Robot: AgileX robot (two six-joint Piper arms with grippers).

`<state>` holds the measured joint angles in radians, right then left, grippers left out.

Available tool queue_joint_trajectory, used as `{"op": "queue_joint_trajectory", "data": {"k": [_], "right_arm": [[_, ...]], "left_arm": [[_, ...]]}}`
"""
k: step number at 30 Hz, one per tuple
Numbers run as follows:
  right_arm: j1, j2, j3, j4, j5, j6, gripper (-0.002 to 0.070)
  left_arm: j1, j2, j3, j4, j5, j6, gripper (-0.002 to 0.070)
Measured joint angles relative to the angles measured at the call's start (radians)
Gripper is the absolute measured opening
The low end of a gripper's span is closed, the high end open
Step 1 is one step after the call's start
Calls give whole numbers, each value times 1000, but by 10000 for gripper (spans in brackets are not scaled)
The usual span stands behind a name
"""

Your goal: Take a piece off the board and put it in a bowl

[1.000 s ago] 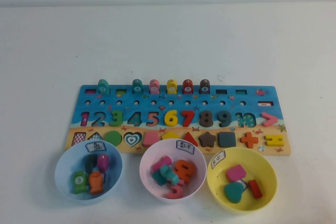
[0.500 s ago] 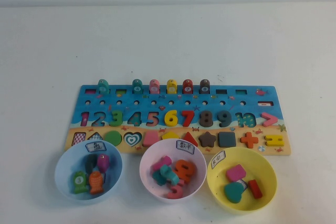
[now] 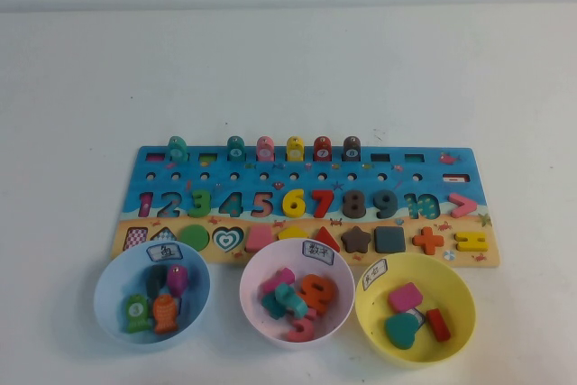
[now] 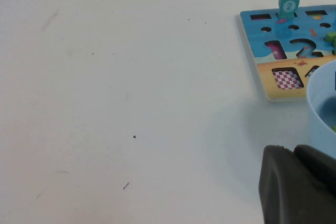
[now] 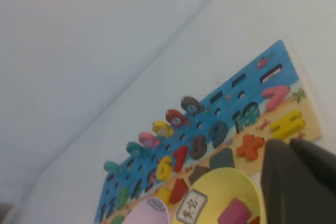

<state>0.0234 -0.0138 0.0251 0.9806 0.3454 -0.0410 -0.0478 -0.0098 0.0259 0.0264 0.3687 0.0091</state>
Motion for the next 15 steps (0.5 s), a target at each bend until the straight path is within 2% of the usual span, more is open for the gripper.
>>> {"op": "queue_joint_trajectory", "data": {"k": [3, 6, 11, 15], "right_arm": [[0, 15, -60, -62, 82, -39, -17], [0, 112, -197, -216, 191, -47, -17], [0, 379, -485, -455, 429, -55, -17], [0, 615, -683, -538, 591, -69, -17]], "left_arm": [[0, 0, 0, 0, 0, 0, 2], [0, 0, 0, 0, 0, 0, 2], [0, 0, 0, 0, 0, 0, 2], [0, 0, 0, 0, 0, 0, 2]]}}
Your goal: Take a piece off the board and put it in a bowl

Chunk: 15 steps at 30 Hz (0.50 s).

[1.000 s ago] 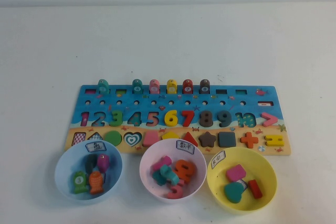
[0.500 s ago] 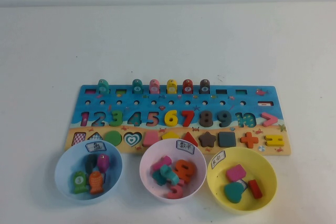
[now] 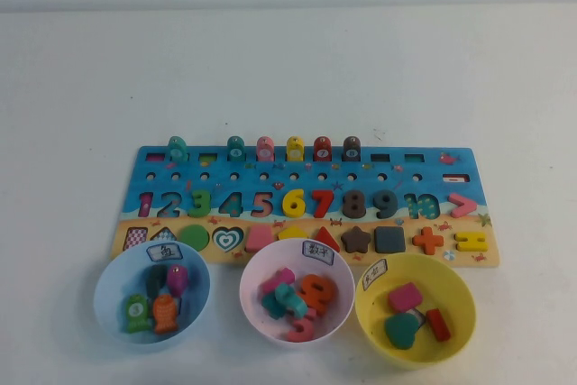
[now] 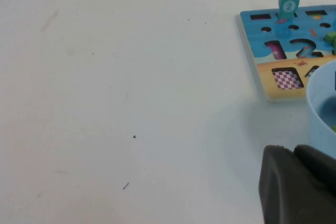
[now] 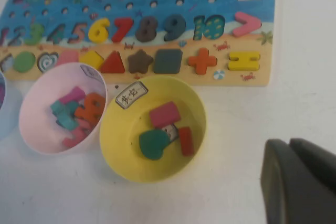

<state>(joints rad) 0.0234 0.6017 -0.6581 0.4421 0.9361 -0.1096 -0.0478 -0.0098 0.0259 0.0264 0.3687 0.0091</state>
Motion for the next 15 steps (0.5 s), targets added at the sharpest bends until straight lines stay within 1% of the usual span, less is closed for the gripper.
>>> {"op": "queue_joint_trajectory", "data": {"k": [5, 9, 13, 15], "right_arm": [[0, 271, -214, -32, 130, -53, -17], [5, 494, -375, -87, 234, -64, -17], [63, 691, -524, -210, 289, -41, -17], [113, 783, -589, -283, 290, -26, -17]], "left_arm": [[0, 0, 0, 0, 0, 0, 2], [0, 0, 0, 0, 0, 0, 2], [0, 0, 0, 0, 0, 0, 2], [0, 0, 0, 0, 0, 0, 2]]}}
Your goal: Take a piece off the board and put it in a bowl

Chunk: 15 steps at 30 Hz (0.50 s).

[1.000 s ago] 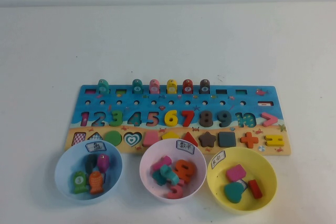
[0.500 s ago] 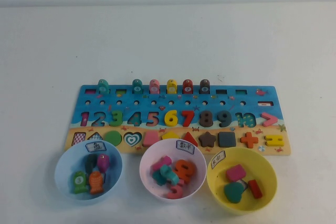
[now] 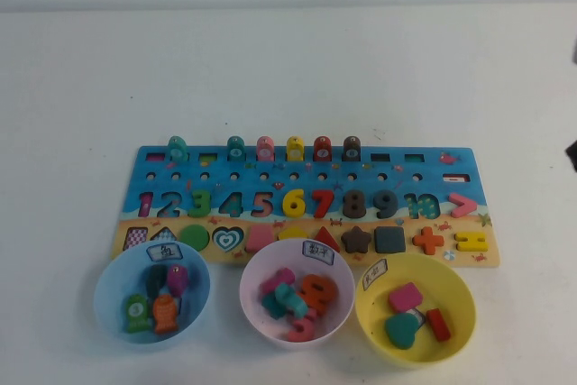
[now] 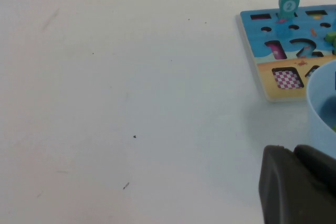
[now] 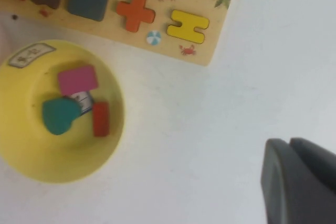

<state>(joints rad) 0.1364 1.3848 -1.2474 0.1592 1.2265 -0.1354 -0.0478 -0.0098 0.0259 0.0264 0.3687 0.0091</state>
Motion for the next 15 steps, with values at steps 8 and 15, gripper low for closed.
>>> {"op": "queue_joint_trajectory", "data": {"k": [8, 15], "right_arm": [[171, 252, -134, -103, 0, -266, -17], [193, 382, -136, -92, 0, -709, -17]], "left_arm": [[0, 0, 0, 0, 0, 0, 2], [0, 0, 0, 0, 0, 0, 2]]}}
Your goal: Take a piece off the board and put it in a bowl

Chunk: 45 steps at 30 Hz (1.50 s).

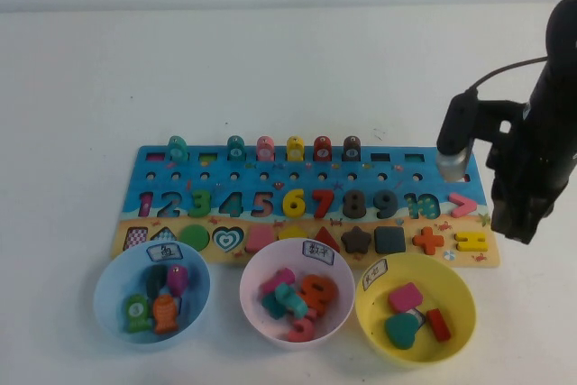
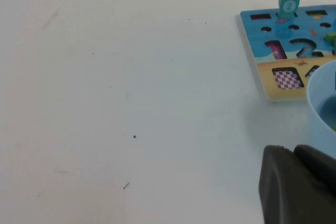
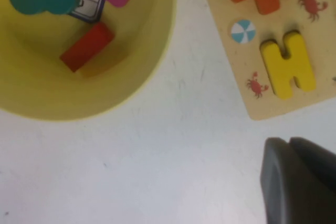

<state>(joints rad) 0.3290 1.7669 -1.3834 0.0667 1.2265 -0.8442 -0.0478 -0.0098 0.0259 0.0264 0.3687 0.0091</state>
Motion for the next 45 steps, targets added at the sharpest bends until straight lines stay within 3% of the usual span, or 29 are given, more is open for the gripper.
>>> {"op": "queue_joint_trajectory", "data": {"k": [6, 10, 13, 18, 20, 26, 35, 45], "right_arm": [[1, 41, -2, -7, -4, -41, -15], [1, 45, -4, 21, -22, -130, 35], [2, 54, -6, 54, -35, -200, 147], [2, 64, -6, 62, -76, -281, 412], [2, 64, -6, 62, -109, -300, 456], [2, 72, -6, 52, -186, -325, 418], [4, 73, -6, -15, -128, -331, 344], [38, 73, -6, -12, -121, -331, 335]], "left_arm": [[0, 0, 0, 0, 0, 0, 2], [0, 0, 0, 0, 0, 0, 2], [0, 0, 0, 0, 0, 0, 2], [0, 0, 0, 0, 0, 0, 2], [0, 0, 0, 0, 0, 0, 4], [0, 0, 0, 0, 0, 0, 4], [0, 0, 0, 0, 0, 0, 3], [0, 0, 0, 0, 0, 0, 2]]}}
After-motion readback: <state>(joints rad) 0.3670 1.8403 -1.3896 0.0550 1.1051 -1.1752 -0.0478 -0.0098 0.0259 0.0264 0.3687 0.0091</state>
